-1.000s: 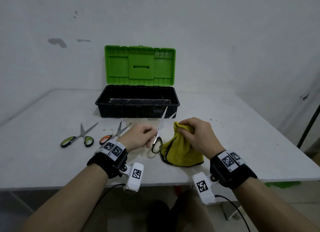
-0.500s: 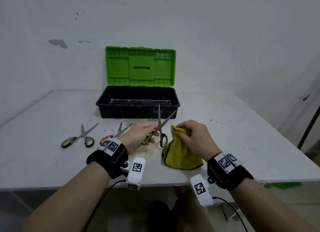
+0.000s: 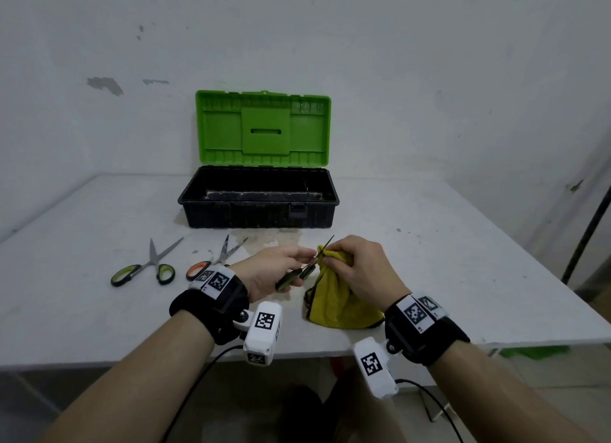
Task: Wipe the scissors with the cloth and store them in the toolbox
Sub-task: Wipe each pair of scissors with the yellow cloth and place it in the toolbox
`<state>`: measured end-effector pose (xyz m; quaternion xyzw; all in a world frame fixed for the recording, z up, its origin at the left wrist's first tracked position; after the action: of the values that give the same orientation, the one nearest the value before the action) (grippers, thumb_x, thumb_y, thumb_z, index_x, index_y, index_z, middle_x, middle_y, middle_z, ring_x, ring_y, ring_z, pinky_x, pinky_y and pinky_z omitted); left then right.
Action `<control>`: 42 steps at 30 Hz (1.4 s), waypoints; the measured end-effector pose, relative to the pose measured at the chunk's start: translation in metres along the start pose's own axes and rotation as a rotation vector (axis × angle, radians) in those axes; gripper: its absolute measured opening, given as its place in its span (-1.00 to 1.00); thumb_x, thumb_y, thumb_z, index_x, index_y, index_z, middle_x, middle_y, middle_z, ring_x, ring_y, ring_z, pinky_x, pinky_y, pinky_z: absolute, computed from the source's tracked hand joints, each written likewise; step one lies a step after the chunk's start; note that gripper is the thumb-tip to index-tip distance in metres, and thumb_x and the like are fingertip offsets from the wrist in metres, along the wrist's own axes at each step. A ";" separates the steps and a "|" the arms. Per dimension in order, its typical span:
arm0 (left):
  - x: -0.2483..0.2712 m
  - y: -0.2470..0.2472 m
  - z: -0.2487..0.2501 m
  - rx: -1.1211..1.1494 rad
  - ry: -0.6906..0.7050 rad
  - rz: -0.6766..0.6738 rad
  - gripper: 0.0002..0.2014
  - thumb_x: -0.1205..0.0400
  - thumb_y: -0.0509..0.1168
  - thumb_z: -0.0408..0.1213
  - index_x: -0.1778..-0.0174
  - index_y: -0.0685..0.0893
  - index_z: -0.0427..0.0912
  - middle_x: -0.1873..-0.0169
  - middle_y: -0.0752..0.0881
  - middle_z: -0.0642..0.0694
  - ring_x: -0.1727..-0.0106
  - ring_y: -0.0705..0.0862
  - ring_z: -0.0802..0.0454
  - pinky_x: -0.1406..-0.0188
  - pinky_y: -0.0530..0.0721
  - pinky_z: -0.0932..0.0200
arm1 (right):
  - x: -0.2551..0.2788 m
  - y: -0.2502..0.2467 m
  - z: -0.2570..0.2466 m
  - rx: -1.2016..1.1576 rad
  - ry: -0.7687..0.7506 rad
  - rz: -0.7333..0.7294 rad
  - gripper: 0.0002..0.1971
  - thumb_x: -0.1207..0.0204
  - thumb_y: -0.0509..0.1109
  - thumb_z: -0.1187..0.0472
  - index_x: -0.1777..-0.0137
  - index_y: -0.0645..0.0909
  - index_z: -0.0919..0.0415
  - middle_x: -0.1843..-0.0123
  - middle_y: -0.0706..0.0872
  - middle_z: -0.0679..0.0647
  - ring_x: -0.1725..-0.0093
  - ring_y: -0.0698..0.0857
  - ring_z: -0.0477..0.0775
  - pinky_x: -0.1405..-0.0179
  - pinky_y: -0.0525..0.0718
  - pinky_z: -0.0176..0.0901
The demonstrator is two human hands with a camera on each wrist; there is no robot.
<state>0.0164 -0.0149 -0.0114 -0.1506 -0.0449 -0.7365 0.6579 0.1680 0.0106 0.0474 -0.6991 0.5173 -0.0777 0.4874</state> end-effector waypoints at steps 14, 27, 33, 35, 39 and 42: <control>-0.008 -0.016 0.013 -0.499 0.149 0.166 -0.94 -0.57 0.48 -0.05 0.15 0.82 0.09 0.11 0.83 0.00 0.01 0.77 -0.01 -0.10 0.71 0.02 | -0.005 0.003 -0.007 -0.043 -0.005 0.022 -0.85 -0.51 0.48 0.06 -0.04 0.78 0.00 0.03 0.75 -0.05 0.00 0.66 -0.06 -0.07 0.59 -0.19; 0.003 -0.032 0.012 -0.314 0.205 0.171 -0.80 -0.76 0.23 -0.28 0.18 0.53 -0.21 0.45 0.62 -0.06 0.44 0.55 0.06 0.42 0.59 0.16 | -0.006 -0.011 0.022 -0.226 0.254 -0.001 -0.80 -0.71 0.13 -0.02 -0.03 0.54 0.02 0.09 0.70 -0.01 0.08 0.64 0.01 0.13 0.50 -0.09; 0.006 -0.032 0.010 -0.171 0.184 0.162 -0.94 -0.71 0.30 -0.38 0.06 0.57 -0.25 0.37 0.71 -0.12 0.51 0.55 0.14 0.51 0.54 0.25 | -0.011 -0.013 0.000 -0.315 0.174 -0.186 -0.77 -0.67 0.12 0.18 -0.18 0.57 -0.02 -0.07 0.72 -0.05 -0.02 0.66 -0.12 0.03 0.60 -0.24; 0.007 -0.027 0.013 -0.163 0.204 0.159 -0.92 -0.70 0.34 -0.36 0.08 0.58 -0.25 0.35 0.72 -0.17 0.53 0.53 0.13 0.55 0.52 0.27 | -0.010 -0.006 -0.008 -0.339 0.141 -0.221 -0.86 -0.66 0.22 0.18 -0.13 0.56 -0.02 0.01 0.72 -0.05 0.14 0.65 -0.18 0.21 0.57 -0.35; 0.008 -0.020 0.016 -0.205 0.234 0.163 -0.92 -0.68 0.37 -0.35 0.06 0.61 -0.28 0.37 0.72 -0.14 0.50 0.53 0.10 0.53 0.52 0.24 | -0.013 -0.004 -0.014 -0.206 0.005 -0.069 -0.95 -0.61 0.36 0.09 -0.02 0.61 -0.05 0.07 0.65 -0.14 0.15 0.61 -0.22 0.16 0.53 -0.35; 0.007 -0.013 0.013 -0.157 0.228 0.136 -0.89 -0.68 0.36 -0.37 0.12 0.56 -0.23 0.49 0.61 -0.06 0.54 0.49 0.10 0.57 0.47 0.24 | -0.012 -0.006 -0.014 -0.128 -0.049 0.095 -0.87 -0.54 0.45 0.13 -0.04 0.61 -0.03 0.06 0.62 -0.10 0.08 0.58 -0.16 0.08 0.53 -0.31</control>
<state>0.0055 -0.0160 0.0048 -0.1197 0.0984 -0.7037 0.6934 0.1578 0.0111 0.0640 -0.7051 0.5420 -0.0041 0.4573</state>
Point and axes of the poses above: each hand's wrist, its own x-axis away from the middle knuckle, its own y-axis out of the palm, z = x × y, the point moved 8 cm from there along -x, towards the middle knuckle
